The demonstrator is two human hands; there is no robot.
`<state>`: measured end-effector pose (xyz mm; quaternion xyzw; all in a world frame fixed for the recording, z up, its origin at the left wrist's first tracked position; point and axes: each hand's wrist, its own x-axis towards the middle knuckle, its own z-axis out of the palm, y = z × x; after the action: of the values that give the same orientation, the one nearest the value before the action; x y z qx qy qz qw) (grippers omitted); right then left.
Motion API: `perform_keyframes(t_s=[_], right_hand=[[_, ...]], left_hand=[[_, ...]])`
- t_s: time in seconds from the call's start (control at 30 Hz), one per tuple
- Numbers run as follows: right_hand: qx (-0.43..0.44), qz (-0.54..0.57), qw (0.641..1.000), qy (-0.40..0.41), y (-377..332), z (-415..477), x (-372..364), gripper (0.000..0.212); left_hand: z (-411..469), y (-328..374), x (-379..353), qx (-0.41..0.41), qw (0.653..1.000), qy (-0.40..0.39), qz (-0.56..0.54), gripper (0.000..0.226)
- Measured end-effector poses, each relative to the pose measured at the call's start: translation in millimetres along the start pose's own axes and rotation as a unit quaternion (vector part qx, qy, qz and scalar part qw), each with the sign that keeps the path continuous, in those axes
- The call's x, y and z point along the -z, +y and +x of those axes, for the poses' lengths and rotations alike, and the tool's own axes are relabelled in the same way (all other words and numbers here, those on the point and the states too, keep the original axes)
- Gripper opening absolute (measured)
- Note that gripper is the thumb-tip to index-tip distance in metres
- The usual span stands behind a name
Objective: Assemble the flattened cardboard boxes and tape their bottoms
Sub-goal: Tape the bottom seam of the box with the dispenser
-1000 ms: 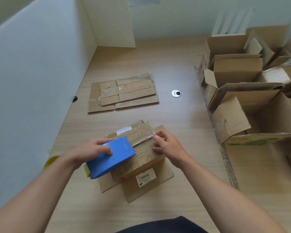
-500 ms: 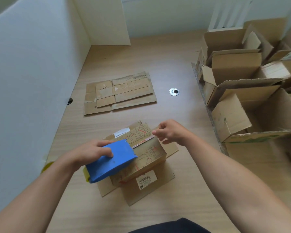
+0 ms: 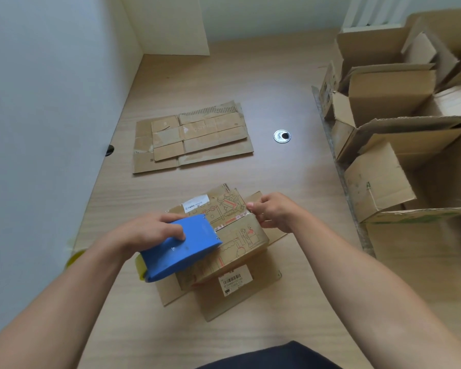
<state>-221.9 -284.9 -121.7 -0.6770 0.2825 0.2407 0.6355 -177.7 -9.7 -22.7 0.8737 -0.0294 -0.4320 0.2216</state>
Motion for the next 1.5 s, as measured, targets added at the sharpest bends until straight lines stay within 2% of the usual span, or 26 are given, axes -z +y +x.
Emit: perform_keyframes(t_s=[0.13, 0.27, 0.33, 0.47, 0.6, 0.7, 0.8, 0.87, 0.97, 1.13, 1.3, 1.37, 1.5], right_hand=[[-0.021, 0.003, 0.999, 0.033, 7, 2, -4, 0.019], [-0.018, -0.116, 0.986, 0.114, 28, -1, -18, 0.009], [0.025, -0.147, 0.976, 0.160, 25, -8, -17, 0.007], [0.166, -0.249, 0.917, 0.263, 4, -22, -15, 0.030], [0.165, -0.276, 0.917, 0.235, 4, -33, -39, 0.021], [0.153, -0.259, 0.917, 0.262, 20, -38, -57, 0.021], [0.136, -0.258, 0.914, 0.281, 27, -39, -72, 0.025], [0.130, -0.259, 0.916, 0.278, 26, -37, -81, 0.029], [0.136, -0.274, 0.914, 0.268, 31, -36, -86, 0.037], [0.104, -0.253, 0.927, 0.257, 37, -33, -85, 0.062], [0.048, -0.243, 0.936, 0.252, 30, -28, -93, 0.064], [0.025, -0.269, 0.928, 0.257, 27, -25, -100, 0.059], [0.031, -0.297, 0.911, 0.283, 27, -26, -105, 0.053]], left_hand=[[5, -3, -2, -0.010, 1.000, 0.005, 0.011, 0.035], [5, -3, -3, -0.014, 1.000, 0.004, 0.008, 0.034], [5, -3, -3, -0.014, 1.000, 0.002, 0.005, 0.034], [1, -1, -5, -0.007, 1.000, 0.000, 0.008, 0.043], [-3, -2, -6, -0.010, 1.000, 0.007, -0.004, 0.035], [-6, -3, -7, -0.013, 1.000, 0.008, -0.010, 0.047], [-7, -7, -9, -0.026, 0.999, 0.012, -0.016, 0.037], [-8, -9, -8, -0.033, 0.999, 0.013, -0.016, 0.033], [-14, -12, -6, -0.045, 0.999, 0.011, -0.025, 0.040], [-24, -31, -5, -0.080, 0.995, 0.004, -0.057, 0.043], [-24, -41, 2, -0.094, 0.993, 0.001, -0.072, 0.044], [-25, -48, 3, -0.095, 0.992, -0.006, -0.084, 0.044], [-28, -58, 8, -0.116, 0.989, -0.021, -0.091, 0.045]])
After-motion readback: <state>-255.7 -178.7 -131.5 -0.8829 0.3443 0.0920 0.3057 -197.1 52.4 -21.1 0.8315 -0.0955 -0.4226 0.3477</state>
